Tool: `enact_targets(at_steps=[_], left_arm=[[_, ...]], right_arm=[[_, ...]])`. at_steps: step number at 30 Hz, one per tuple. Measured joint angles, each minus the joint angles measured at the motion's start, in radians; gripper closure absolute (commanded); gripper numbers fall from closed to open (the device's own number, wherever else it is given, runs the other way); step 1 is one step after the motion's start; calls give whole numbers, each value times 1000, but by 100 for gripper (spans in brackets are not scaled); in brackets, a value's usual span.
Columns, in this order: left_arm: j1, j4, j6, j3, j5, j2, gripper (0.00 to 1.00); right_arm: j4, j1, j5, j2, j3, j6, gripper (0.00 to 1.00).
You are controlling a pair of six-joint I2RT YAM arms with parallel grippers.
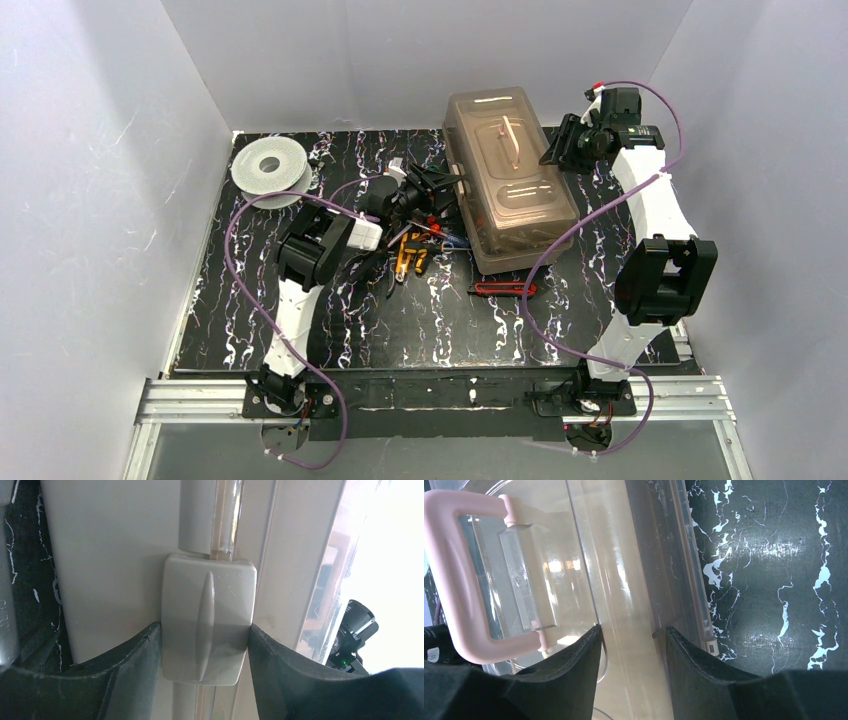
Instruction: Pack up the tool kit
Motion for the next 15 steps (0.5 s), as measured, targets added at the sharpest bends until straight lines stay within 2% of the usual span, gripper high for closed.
enact_targets(at_steps=[6, 15], left_arm=[[0, -71, 56, -8, -13, -35, 95], [1, -298, 196, -16, -33, -144, 94]], right_arm=[[1, 0, 3, 0, 0, 2, 51], [0, 6, 10, -2, 0, -3, 51]])
